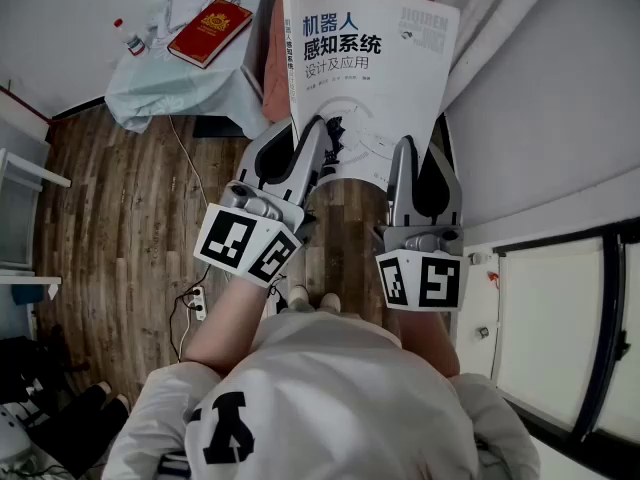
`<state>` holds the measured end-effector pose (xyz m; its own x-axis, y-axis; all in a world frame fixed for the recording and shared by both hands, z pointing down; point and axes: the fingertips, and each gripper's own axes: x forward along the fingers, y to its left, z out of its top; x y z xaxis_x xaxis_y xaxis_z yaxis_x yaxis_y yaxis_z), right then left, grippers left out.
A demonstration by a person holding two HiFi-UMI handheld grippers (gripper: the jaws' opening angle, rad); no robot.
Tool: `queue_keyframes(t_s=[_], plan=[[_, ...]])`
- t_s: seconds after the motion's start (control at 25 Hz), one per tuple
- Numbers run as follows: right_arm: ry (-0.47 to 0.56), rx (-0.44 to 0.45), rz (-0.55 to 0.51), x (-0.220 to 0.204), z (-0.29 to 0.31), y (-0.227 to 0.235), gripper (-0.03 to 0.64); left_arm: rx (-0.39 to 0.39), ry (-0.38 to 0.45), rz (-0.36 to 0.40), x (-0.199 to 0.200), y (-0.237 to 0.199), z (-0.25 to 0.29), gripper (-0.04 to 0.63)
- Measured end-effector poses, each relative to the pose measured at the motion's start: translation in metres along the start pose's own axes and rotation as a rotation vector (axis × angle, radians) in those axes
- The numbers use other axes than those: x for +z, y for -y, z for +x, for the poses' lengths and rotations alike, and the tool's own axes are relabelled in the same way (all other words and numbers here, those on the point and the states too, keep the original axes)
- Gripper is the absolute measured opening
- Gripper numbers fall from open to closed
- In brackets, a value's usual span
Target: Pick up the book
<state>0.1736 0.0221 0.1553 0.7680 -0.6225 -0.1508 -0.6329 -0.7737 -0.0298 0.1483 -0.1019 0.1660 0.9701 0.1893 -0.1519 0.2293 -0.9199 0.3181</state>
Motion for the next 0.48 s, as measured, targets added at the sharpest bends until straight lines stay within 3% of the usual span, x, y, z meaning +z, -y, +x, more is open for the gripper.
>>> queue_keyframes(t_s=[0.48], plan=[[-0.008, 0.021, 0.01, -0.0013, 0.0023, 0.002, 0.06, 0.027, -0.003, -0.006, -0.0004, 0.0004, -0.0001, 0.049]])
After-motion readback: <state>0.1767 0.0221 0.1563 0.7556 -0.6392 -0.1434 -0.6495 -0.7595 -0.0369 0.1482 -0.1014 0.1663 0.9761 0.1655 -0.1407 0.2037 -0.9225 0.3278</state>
